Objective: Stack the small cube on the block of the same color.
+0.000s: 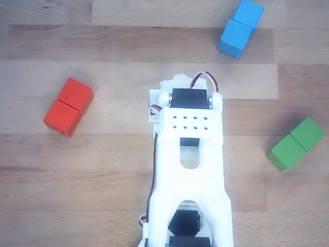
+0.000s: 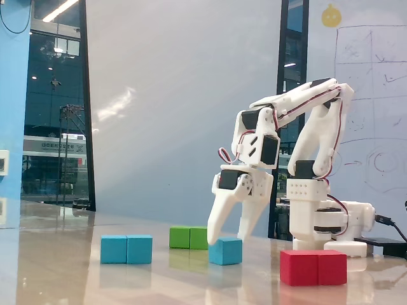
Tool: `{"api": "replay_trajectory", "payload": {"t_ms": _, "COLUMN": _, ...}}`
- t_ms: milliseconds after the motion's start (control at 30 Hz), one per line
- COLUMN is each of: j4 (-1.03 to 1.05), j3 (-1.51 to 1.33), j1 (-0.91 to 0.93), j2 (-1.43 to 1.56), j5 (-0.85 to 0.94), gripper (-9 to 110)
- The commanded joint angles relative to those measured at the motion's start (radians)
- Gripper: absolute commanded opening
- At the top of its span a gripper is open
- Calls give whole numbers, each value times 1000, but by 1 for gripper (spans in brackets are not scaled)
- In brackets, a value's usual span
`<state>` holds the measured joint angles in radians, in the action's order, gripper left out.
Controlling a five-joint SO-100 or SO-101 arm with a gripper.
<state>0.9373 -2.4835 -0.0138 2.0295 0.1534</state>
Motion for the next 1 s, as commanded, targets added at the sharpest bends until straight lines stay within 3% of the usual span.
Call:
{"api": "replay_trajectory", "payload": {"t_ms": 0, "j4": -40, "j3": 55, "j1": 6, "j2": 6, "j5": -5, "gripper": 24}}
{"api": "replay_trajectory", "payload": {"t_ms": 333, "j4": -81, "j3": 41, "j1": 8, "j2": 5, "j5": -6, "gripper": 24}}
{"api": "replay_trajectory", "payload": {"t_ms": 700, "j4": -75, "j3": 40, "j1": 8, "j2": 5, "j5": -6, "gripper": 2}}
{"api": "replay_trajectory", "payload": {"t_ms": 967, "j4": -75, "j3": 41, "j1": 8, "j2": 9, "j5": -5, "gripper": 3}}
